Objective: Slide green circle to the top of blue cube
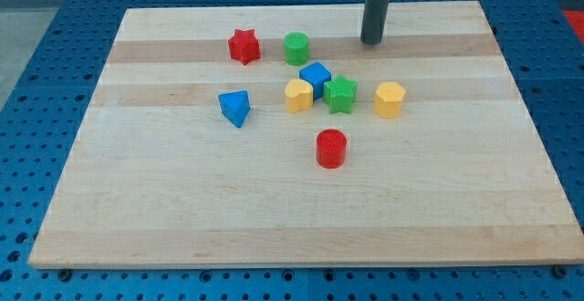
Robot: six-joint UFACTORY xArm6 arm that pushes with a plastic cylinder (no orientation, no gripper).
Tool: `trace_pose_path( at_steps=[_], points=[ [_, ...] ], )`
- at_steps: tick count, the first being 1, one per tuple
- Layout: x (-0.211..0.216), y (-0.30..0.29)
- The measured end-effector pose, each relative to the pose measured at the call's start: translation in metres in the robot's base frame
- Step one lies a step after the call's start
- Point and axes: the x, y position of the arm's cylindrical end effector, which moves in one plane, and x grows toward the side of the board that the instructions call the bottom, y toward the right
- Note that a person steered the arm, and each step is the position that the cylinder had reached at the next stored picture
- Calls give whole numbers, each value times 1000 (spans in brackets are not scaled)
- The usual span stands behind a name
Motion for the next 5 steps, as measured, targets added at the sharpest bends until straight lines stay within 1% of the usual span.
trace_pose_path(
  at_steps=[1, 2, 3, 4, 5],
  points=[
    [-42, -36],
    [-55, -103],
    [-32, -126],
    [5, -125],
    [24, -127]
  ],
)
